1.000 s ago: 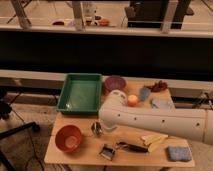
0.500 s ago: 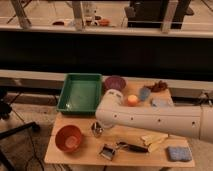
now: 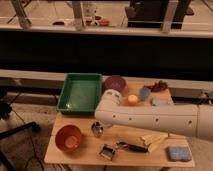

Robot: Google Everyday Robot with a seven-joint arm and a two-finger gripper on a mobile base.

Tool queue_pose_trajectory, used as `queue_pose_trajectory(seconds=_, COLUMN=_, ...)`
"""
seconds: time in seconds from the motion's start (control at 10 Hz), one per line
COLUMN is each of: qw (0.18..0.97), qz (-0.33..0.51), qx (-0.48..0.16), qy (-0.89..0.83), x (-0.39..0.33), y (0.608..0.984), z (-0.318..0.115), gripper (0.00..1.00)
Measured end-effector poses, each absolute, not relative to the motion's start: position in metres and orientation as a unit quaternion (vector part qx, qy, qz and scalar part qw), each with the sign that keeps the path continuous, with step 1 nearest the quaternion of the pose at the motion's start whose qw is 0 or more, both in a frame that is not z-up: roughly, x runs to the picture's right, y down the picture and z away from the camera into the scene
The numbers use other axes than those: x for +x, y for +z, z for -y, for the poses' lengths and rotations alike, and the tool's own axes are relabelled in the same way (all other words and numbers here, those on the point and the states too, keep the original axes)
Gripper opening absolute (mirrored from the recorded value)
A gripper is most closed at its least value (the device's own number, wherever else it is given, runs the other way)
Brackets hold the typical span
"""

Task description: Place fork in metal cup

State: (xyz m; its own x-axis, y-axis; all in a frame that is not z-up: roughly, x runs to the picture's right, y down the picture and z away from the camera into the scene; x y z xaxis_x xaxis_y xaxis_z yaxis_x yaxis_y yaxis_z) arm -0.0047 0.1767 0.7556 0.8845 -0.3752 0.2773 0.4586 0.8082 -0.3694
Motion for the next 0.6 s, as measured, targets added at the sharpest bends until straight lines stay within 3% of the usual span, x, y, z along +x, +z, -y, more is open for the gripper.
queue_pose_trajectory(seconds=0.6, qw=0.948, qz=0.085, qx=-0.233, qy=-0.199, x=-0.0117, y=0.7659, z=-0.1745, gripper=0.0)
